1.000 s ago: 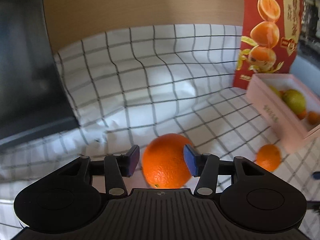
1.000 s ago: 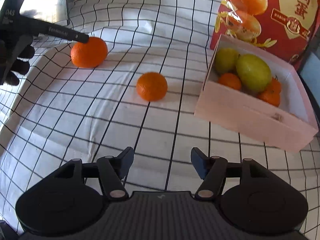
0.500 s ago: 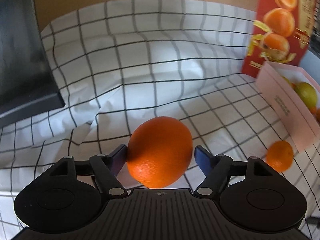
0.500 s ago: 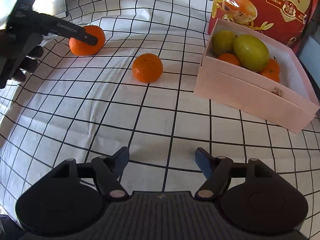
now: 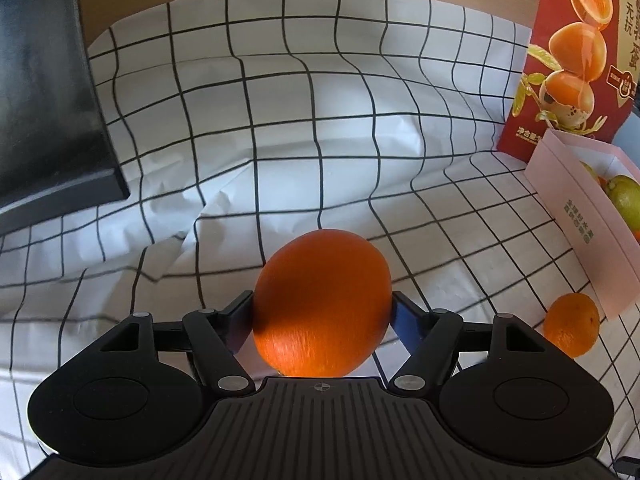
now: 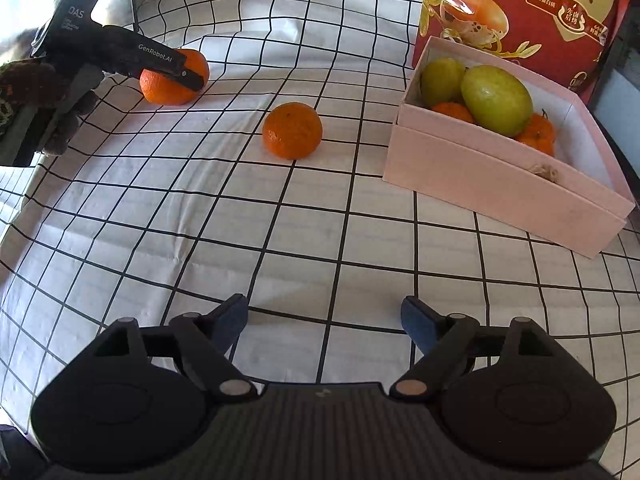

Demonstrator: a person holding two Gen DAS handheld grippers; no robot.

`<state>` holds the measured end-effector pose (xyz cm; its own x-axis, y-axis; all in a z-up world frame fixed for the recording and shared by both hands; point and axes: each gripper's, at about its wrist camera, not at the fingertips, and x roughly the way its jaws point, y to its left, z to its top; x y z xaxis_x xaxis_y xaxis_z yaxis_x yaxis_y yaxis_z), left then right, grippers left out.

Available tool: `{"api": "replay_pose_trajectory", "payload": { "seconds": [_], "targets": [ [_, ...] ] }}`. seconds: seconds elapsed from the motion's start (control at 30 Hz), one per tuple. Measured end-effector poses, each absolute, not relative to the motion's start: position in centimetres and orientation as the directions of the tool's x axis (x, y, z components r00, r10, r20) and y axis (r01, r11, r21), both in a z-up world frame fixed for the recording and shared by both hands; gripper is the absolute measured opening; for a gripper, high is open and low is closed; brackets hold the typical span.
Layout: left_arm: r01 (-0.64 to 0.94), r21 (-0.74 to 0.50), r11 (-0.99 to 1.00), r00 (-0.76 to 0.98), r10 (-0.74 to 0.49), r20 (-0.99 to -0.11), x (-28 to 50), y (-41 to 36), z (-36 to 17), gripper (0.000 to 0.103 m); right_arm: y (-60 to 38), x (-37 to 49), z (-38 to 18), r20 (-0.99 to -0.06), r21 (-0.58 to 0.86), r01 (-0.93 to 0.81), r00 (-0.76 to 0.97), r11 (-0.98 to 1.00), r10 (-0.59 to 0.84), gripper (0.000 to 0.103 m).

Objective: Organize fruits
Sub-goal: 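Grasp the large orange with the left gripper while the right gripper approaches a small tangerine, then grasp the small tangerine with the right gripper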

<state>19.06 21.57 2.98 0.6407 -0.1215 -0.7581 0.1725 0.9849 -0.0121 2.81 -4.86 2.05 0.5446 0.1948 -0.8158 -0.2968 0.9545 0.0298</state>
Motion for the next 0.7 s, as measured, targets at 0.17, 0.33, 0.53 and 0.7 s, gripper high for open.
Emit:
{"api": "replay_pose_trajectory", "payload": {
  "seconds": [0.17,0.33,0.53,0.7],
  "targets": [
    [0.172,-0.091,0.981,0.619,-0.179,-0.765,15.9,21.3,3.1,0.077,-5.0,2.7,2.0,-0.814,0.03,-0.309,0.545,0.95,0.203,0.085],
    [0.174,-0.181,0.968,0.587,-0.25,-0.77,11.0,19.8,2.9,0.077,-4.9,2.9,2.0,-0.814,0.037,-0.312,0.542,0.949,0.21,0.085],
    [0.119,-0.236,0.964,0.59,-0.26,-0.764,6.5,18.7,2.7,0.077,-3.7,3.7,2.6,-0.781,-0.041,-0.35,0.596,0.936,0.189,0.074],
    [0.038,-0.312,0.949,0.605,-0.27,-0.749,4.6,20.1,2.8,0.077,-1.9,6.1,4.0,-0.726,-0.032,-0.39,0.642,0.92,0.247,0.067]
  ]
}}
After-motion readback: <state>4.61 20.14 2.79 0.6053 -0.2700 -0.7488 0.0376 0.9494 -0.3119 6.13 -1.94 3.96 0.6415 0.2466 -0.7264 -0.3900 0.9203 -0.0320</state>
